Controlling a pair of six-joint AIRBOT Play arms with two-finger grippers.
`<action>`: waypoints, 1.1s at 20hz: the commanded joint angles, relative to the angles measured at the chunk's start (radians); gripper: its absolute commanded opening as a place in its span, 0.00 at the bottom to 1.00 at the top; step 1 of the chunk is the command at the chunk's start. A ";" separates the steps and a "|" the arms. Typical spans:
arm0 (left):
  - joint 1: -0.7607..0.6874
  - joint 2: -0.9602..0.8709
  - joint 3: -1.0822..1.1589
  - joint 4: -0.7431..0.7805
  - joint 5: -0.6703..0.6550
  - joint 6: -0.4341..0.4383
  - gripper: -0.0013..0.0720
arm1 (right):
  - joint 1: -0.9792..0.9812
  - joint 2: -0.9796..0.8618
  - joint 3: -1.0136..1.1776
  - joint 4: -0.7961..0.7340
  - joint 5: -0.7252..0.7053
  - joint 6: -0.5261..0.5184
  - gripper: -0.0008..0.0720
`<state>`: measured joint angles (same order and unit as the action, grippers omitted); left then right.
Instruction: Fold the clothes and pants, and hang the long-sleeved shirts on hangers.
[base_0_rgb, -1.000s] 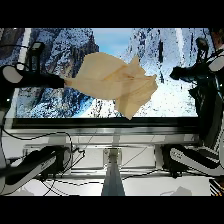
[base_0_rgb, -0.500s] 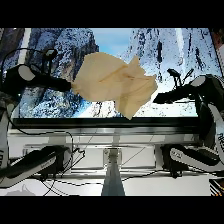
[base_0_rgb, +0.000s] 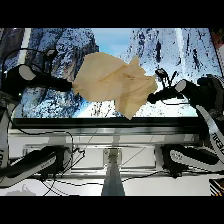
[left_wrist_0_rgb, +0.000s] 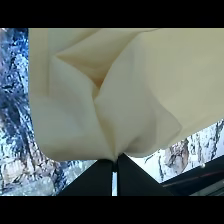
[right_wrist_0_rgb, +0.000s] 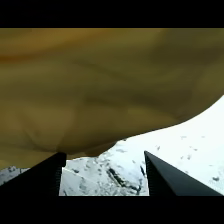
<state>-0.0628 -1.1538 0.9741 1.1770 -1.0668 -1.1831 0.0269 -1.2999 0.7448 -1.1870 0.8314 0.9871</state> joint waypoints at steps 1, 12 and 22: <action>0.000 0.000 0.000 -0.003 0.001 0.000 0.03 | 0.026 -0.018 -0.001 -0.015 -0.026 0.033 0.79; 0.002 0.022 0.018 -0.002 0.036 0.001 0.03 | 0.137 0.014 0.122 -0.005 0.034 -0.030 0.03; 0.213 0.289 0.310 -0.003 0.235 -0.114 0.03 | 0.072 0.375 0.654 -0.094 0.013 0.057 0.03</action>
<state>0.0719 -0.9604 1.2163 1.1793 -0.9379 -1.2373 0.1322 -1.0348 1.2564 -1.2552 0.8619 1.0176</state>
